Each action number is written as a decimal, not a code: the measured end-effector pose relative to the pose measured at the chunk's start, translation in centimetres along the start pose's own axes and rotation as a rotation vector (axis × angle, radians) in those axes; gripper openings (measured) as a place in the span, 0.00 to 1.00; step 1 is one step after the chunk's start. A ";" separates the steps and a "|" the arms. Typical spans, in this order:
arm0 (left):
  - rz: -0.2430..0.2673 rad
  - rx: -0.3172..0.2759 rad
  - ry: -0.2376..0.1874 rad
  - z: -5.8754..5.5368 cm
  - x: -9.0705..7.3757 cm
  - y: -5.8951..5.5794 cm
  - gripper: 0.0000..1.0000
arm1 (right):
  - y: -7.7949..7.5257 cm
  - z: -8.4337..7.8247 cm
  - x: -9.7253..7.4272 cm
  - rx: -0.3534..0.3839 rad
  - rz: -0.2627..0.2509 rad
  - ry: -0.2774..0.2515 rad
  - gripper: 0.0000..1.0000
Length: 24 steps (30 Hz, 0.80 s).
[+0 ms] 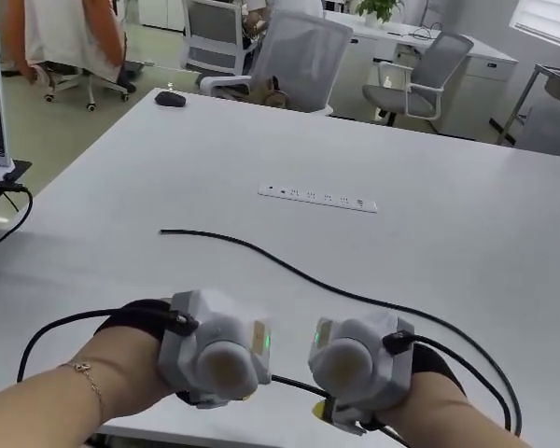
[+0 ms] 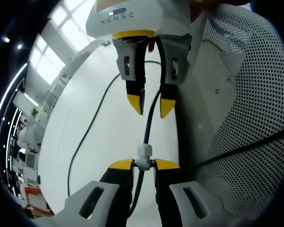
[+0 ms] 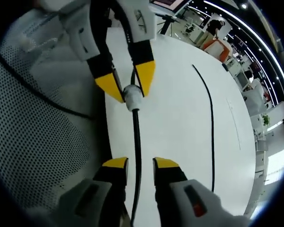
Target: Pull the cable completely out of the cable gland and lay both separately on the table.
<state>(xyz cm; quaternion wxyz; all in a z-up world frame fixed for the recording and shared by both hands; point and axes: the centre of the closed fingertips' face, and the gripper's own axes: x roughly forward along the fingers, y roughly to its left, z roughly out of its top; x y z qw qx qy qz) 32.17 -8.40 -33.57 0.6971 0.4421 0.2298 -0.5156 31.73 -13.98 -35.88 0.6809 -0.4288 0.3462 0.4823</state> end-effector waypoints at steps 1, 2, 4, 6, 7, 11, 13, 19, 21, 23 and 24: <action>0.000 0.000 0.000 0.0 0.0 0.0 0.18 | 0.1 0.3 0.0 -0.008 0.003 -0.013 0.20; -0.002 0.003 -0.001 0.0 0.0 0.0 0.18 | 0.2 0.5 -0.1 -0.015 0.003 -0.021 0.19; -0.004 0.006 -0.002 0.1 0.0 -0.1 0.18 | 0.2 0.7 -0.1 -0.029 0.006 -0.033 0.15; -0.005 0.007 -0.005 0.2 0.0 -0.2 0.18 | 0.4 0.9 -0.2 -0.026 0.014 -0.045 0.10; -0.005 0.006 -0.006 0.2 0.0 -0.2 0.18 | 0.4 0.9 -0.2 -0.022 0.014 -0.047 0.07; -0.007 0.004 -0.011 0.3 0.0 -0.2 0.18 | 0.3 0.7 -0.1 -0.001 0.019 -0.043 0.03; -0.007 0.002 -0.019 0.5 0.0 -0.3 0.18 | 0.2 0.6 -0.1 0.002 0.009 -0.036 0.03; -0.004 0.002 -0.003 0.0 -0.1 -0.2 0.18 | -0.4 -2.0 0.1 0.022 -0.017 0.083 0.02; -0.004 -0.001 -0.004 0.1 -0.1 -0.2 0.18 | -0.8 -2.6 0.1 0.040 -0.029 0.108 0.02; -0.004 -0.001 -0.004 0.1 -0.1 -0.2 0.18 | -1.1 -3.4 0.0 0.048 -0.043 0.147 0.03; -0.004 -0.002 -0.003 0.1 -0.1 -0.2 0.18 | -1.2 -3.7 0.0 0.051 -0.048 0.160 0.03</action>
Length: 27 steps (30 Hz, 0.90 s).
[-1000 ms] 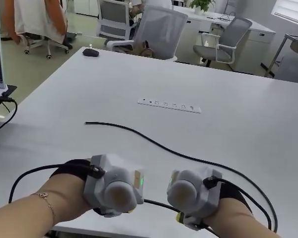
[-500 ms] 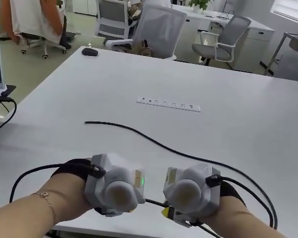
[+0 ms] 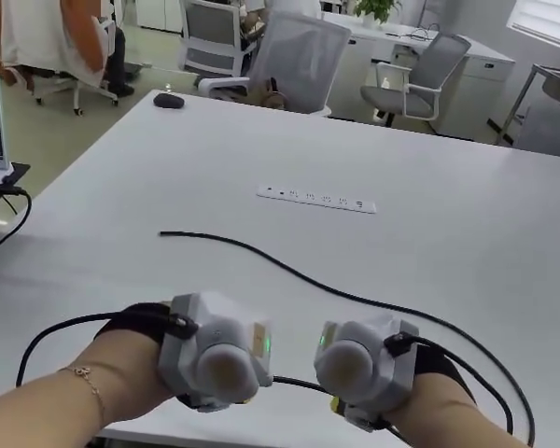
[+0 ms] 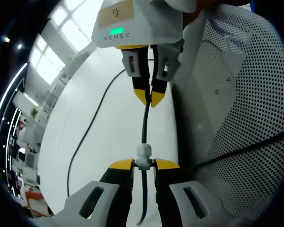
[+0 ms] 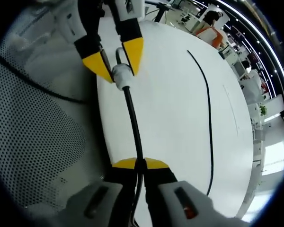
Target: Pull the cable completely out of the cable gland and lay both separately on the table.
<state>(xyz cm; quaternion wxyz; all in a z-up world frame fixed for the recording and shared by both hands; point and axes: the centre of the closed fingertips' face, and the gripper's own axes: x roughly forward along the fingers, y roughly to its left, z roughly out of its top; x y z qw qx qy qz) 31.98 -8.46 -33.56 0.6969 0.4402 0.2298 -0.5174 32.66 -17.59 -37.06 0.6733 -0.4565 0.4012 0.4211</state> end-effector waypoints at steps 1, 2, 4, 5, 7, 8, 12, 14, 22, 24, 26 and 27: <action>-0.001 -0.003 -0.001 0.0 0.0 0.0 0.18 | -0.2 -0.4 0.0 0.010 -0.009 0.018 0.03; -0.001 -0.003 0.000 0.0 0.0 0.0 0.18 | -0.4 -0.7 0.0 0.014 -0.017 0.032 0.03; -0.001 -0.005 0.001 -0.1 0.0 0.0 0.18 | -0.8 -1.3 -0.1 0.027 -0.031 0.059 0.03; -0.002 -0.006 0.001 -0.1 0.0 0.0 0.18 | -1.0 -1.7 -0.1 0.040 -0.037 0.073 0.03; -0.002 -0.007 0.001 -0.1 0.0 0.1 0.18 | -1.0 -2.2 0.0 0.056 -0.032 0.086 0.03; -0.005 -0.006 0.001 -0.1 0.1 0.0 0.18 | -0.9 -2.3 0.1 0.062 -0.024 0.091 0.03; -0.016 0.004 0.012 -0.3 0.2 -0.2 0.18 | 0.5 -2.1 0.4 0.035 0.025 0.097 0.10; -0.020 0.008 0.013 -0.3 0.3 -0.3 0.18 | 1.6 -0.7 0.7 0.011 0.073 0.046 0.17; -0.019 0.014 0.001 0.1 0.2 -0.4 0.18 | 1.7 3.8 -0.5 -0.025 0.071 -0.165 0.23; -0.019 0.017 -0.001 0.1 0.2 -0.4 0.18 | 1.7 4.5 -0.9 -0.032 0.068 -0.202 0.20; -0.017 0.016 -0.004 0.2 0.2 -0.3 0.18 | 1.9 4.6 -1.0 -0.031 0.081 -0.213 0.09; -0.013 0.012 -0.004 0.2 0.2 -0.3 0.18 | 2.0 4.6 -0.9 -0.031 0.086 -0.214 0.02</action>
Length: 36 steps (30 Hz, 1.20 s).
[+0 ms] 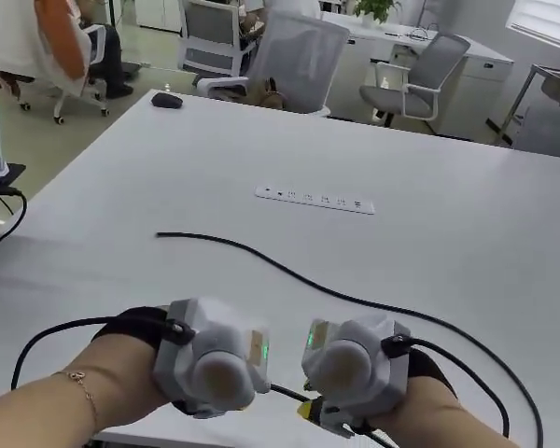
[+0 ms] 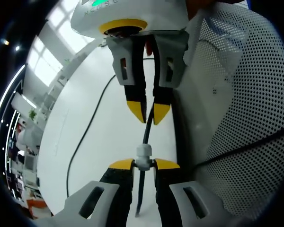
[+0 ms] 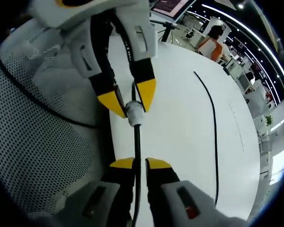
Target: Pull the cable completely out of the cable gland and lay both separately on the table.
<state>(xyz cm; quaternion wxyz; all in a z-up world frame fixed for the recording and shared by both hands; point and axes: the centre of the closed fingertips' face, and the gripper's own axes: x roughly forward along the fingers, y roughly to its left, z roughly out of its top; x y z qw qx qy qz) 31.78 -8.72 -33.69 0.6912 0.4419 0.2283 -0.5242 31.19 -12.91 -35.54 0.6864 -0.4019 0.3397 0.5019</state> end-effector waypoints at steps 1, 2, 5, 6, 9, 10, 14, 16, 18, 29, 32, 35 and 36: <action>0.001 -0.006 -0.005 0.1 0.0 0.1 0.18 | 0.1 -0.1 0.1 0.000 0.000 0.003 0.02; -0.001 -0.010 -0.011 0.1 0.0 0.0 0.18 | 0.1 -0.3 0.2 -0.001 0.000 0.009 0.03; -0.003 -0.002 -0.005 0.1 0.1 0.0 0.18 | -0.1 -0.5 0.2 0.003 -0.003 0.016 0.02; -0.001 0.002 -0.002 0.1 0.1 0.0 0.18 | -0.1 -0.5 0.2 0.004 -0.004 0.018 0.02; 0.002 -0.006 0.003 -0.1 0.1 0.1 0.18 | -0.6 -1.7 0.2 -0.001 -0.029 0.072 0.02; 0.004 -0.008 0.005 -0.2 0.0 0.2 0.18 | -0.8 -2.0 0.2 -0.002 -0.039 0.090 0.02; 0.005 -0.012 0.011 -0.3 0.1 0.2 0.18 | -1.3 -3.5 0.1 0.010 -0.060 0.156 0.02; 0.003 -0.012 0.011 -0.3 0.1 0.2 0.18 | -1.6 -4.5 -0.1 0.036 -0.073 0.202 0.02; 0.004 -0.013 0.014 -0.4 0.1 0.2 0.18 | -1.9 -5.7 -0.3 0.052 -0.083 0.253 0.02; 0.013 -0.011 0.015 -0.4 0.0 0.4 0.18 | -1.2 -7.3 -0.2 0.116 -0.058 0.328 0.21; 0.012 -0.007 0.022 -0.5 0.1 0.3 0.18 | -0.1 -5.9 0.3 0.077 -0.004 0.260 0.26; 0.010 -0.003 0.018 -0.5 0.0 0.2 0.18 | 0.6 -3.6 0.6 0.032 0.028 0.169 0.24; 0.010 -0.002 0.018 -0.4 0.0 0.2 0.18 | 0.8 -2.9 0.6 0.022 0.037 0.139 0.26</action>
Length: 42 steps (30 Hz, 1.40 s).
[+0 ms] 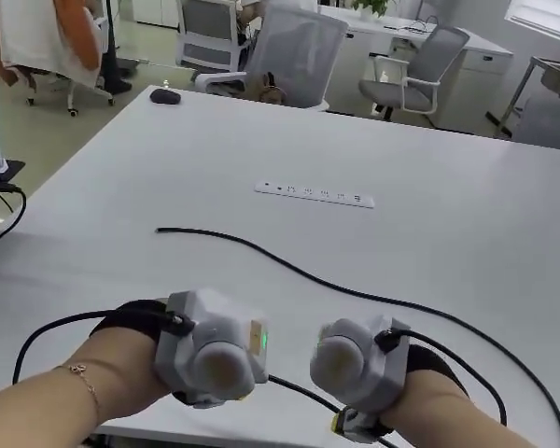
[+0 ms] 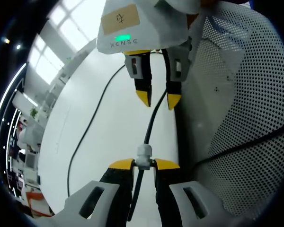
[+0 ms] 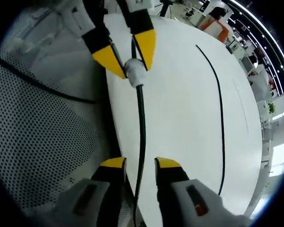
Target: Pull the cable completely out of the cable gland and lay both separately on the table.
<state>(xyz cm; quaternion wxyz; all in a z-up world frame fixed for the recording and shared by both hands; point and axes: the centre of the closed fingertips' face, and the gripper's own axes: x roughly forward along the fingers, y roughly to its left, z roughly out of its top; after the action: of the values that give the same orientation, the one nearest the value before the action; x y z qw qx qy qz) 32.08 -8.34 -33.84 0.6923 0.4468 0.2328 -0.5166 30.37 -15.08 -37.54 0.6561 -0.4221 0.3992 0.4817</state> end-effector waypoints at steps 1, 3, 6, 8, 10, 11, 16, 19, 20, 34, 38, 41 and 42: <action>0.000 0.000 0.000 0.0 0.0 0.0 0.18 | 0.0 0.3 -0.1 0.005 -0.001 -0.008 0.28; 0.001 0.001 -0.002 0.0 0.0 0.0 0.18 | -0.3 0.8 -0.3 -0.004 -0.020 -0.034 0.31; 0.004 0.005 -0.008 0.2 -0.1 0.0 0.18 | -0.5 1.3 -0.6 -0.022 -0.028 -0.063 0.23; 0.010 0.007 -0.013 0.3 -0.1 0.2 0.18 | -0.5 1.7 -0.6 -0.017 -0.024 -0.083 0.22; 0.021 0.006 -0.015 0.4 -0.2 0.4 0.18 | -0.6 2.0 -0.7 -0.033 -0.034 -0.096 0.17; 0.020 0.001 -0.019 0.4 -0.2 0.4 0.18 | -0.8 2.0 -0.8 -0.044 -0.041 -0.093 0.08; 0.025 -0.002 -0.020 0.4 -0.2 0.6 0.18 | -2.0 1.2 -1.0 0.023 -0.074 -0.080 0.03; 0.027 -0.014 -0.022 0.3 -0.3 0.7 0.18 | -2.5 -0.5 -0.9 0.035 -0.106 0.001 0.03; 0.028 -0.014 -0.020 0.3 -0.3 0.7 0.18 | -2.6 -0.9 -0.9 0.043 -0.108 0.021 0.03; 0.033 -0.018 -0.016 0.1 -0.3 0.9 0.18 | -3.3 -5.0 -0.9 0.118 -0.135 0.191 0.03; 0.039 -0.024 -0.018 0.2 -0.4 1.0 0.18 | -3.2 -5.5 -1.0 0.140 -0.128 0.210 0.03; 0.040 -0.016 -0.009 0.0 -0.3 1.0 0.18 | -2.7 -4.8 -0.8 0.137 -0.111 0.188 0.11; 0.037 -0.018 -0.010 0.0 -0.3 0.9 0.18 | -2.5 -4.1 -0.7 0.137 -0.105 0.160 0.14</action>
<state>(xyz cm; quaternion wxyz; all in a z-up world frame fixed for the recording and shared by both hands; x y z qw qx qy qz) 32.76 -8.16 -33.25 0.7067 0.4424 0.2259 -0.5039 32.20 -19.62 -37.82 0.6736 -0.4338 0.4598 0.3831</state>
